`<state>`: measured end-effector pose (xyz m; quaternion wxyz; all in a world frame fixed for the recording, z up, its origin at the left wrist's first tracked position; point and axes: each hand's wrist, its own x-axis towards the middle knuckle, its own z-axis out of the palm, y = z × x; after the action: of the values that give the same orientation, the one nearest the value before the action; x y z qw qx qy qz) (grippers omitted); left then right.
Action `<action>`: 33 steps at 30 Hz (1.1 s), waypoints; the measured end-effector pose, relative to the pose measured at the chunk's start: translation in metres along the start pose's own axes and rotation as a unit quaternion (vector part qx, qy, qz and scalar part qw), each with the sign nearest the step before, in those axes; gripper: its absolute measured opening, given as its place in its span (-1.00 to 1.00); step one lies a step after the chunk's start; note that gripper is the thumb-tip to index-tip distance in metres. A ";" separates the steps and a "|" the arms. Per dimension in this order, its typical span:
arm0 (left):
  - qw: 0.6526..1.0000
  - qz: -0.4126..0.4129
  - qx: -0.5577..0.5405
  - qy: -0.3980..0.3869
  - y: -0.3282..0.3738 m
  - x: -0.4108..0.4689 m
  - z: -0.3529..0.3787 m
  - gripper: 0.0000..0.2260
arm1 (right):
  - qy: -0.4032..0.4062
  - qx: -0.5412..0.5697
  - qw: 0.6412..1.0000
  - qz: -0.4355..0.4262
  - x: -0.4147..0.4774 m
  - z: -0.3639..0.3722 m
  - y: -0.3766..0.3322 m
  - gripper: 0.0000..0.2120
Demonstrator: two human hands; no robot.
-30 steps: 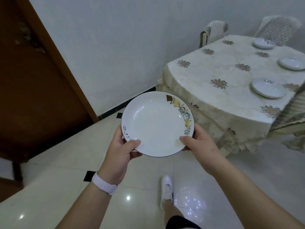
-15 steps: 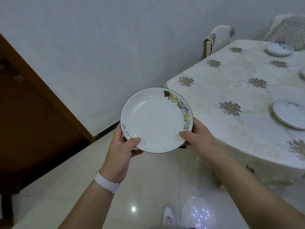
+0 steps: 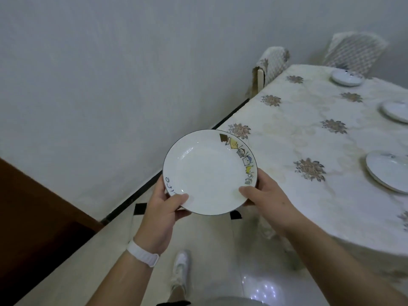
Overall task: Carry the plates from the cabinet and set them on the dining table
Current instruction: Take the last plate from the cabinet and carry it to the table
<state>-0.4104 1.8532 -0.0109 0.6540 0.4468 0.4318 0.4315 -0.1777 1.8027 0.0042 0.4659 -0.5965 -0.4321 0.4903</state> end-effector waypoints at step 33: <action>0.964 -0.124 0.074 -0.223 0.053 0.363 0.015 -0.53 | 0.286 0.070 0.955 0.036 0.237 0.007 -0.018 -0.61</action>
<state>-0.3132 2.2069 -0.0214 0.7469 0.5220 0.3580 0.2037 -0.1509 2.0376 -0.0216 0.5927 -0.6926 -0.2238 0.3449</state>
